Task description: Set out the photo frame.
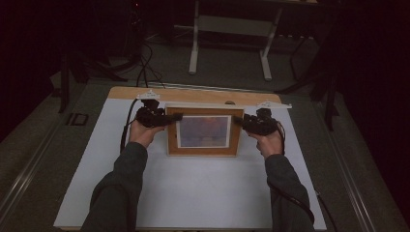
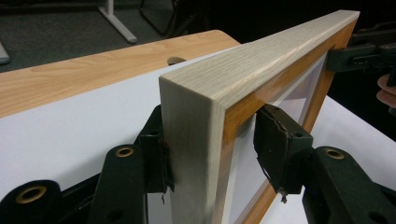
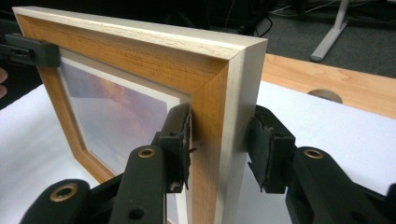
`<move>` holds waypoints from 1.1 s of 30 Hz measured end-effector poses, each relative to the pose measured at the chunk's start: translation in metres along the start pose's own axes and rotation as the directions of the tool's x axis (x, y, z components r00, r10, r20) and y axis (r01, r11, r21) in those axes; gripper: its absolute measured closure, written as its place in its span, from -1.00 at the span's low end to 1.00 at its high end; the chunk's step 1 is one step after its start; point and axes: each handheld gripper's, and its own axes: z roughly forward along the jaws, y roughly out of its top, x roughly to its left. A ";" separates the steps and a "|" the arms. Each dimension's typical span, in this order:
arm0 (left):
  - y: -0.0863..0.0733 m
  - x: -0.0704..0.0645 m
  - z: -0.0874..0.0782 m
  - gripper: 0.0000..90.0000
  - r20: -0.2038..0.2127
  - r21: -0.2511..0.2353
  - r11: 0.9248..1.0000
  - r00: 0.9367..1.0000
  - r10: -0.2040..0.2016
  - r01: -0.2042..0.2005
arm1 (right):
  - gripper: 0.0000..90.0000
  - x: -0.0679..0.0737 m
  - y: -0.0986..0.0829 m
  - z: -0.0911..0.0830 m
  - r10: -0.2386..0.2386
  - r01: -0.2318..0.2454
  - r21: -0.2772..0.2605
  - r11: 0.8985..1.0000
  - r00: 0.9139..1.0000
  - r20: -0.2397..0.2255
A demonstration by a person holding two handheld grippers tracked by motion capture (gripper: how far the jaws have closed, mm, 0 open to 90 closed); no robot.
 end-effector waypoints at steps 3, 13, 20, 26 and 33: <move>0.000 -0.001 0.001 0.13 0.005 0.007 1.000 1.000 -0.003 0.003 | 0.37 0.000 -0.002 -0.002 0.007 -0.007 0.005 1.000 1.000 -0.006; 0.001 -0.004 -0.003 0.12 0.024 0.060 0.996 0.998 -0.062 0.061 | 0.38 0.001 -0.006 -0.007 0.021 -0.020 0.018 1.000 1.000 -0.022; -0.001 -0.007 -0.008 0.12 0.031 0.080 0.994 0.996 -0.084 0.081 | 0.38 0.004 -0.007 -0.009 0.021 -0.020 0.032 0.999 0.999 -0.038; -0.004 -0.009 -0.012 0.12 0.031 0.078 0.993 0.996 -0.089 0.086 | 0.39 0.008 -0.009 -0.010 0.001 0.001 0.038 0.999 0.999 -0.041; -0.006 -0.009 -0.013 0.11 0.030 0.067 0.994 0.995 -0.093 0.091 | 0.39 0.009 -0.010 -0.011 -0.013 0.015 0.037 0.999 0.999 -0.037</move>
